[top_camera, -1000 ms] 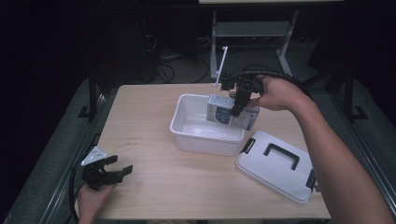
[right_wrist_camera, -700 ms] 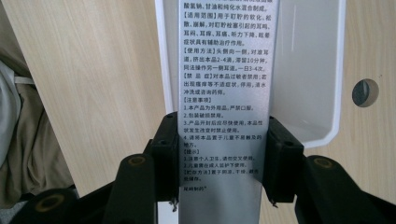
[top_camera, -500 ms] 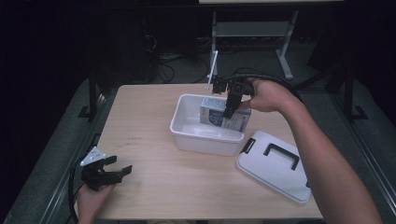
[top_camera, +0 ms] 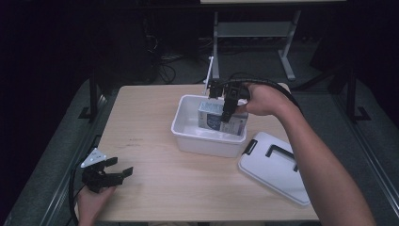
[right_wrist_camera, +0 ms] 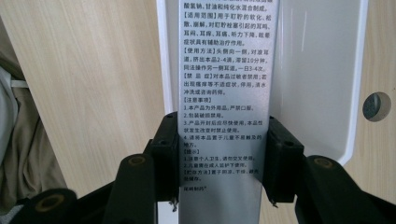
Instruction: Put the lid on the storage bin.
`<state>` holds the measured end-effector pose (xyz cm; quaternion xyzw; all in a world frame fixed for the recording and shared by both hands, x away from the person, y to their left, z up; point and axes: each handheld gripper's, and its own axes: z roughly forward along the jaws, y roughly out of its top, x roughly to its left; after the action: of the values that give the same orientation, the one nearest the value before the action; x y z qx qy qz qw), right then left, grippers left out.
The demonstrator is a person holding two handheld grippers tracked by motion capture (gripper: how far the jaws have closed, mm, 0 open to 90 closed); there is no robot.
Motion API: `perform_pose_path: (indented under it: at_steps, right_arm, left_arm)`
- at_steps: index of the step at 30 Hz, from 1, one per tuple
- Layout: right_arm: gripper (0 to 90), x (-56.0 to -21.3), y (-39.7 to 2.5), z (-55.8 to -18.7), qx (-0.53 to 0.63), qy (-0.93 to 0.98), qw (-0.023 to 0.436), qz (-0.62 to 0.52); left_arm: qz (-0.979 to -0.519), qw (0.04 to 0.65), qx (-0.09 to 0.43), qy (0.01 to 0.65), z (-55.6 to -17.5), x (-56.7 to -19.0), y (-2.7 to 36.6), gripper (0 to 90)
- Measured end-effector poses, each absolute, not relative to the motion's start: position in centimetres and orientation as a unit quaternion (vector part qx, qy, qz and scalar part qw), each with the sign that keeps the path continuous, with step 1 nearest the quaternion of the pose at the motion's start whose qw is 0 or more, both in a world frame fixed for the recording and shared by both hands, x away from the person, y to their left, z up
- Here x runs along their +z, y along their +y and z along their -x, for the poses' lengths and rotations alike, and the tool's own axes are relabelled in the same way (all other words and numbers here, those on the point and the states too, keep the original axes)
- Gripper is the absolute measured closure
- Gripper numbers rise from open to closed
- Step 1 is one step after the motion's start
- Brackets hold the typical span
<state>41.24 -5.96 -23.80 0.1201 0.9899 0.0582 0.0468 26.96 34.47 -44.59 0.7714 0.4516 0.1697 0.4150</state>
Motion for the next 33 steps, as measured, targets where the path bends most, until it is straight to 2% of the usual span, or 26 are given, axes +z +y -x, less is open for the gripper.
perform_pose_path:
  at_steps: [33]
  right_arm:
    - [55.2, -27.4, -5.2, -42.1, 0.053, 0.991, 0.038, -0.120]
  left_arm:
    - [-0.769, 0.416, 0.170, 0.454, -26.9, -44.6, 34.6, 16.4]
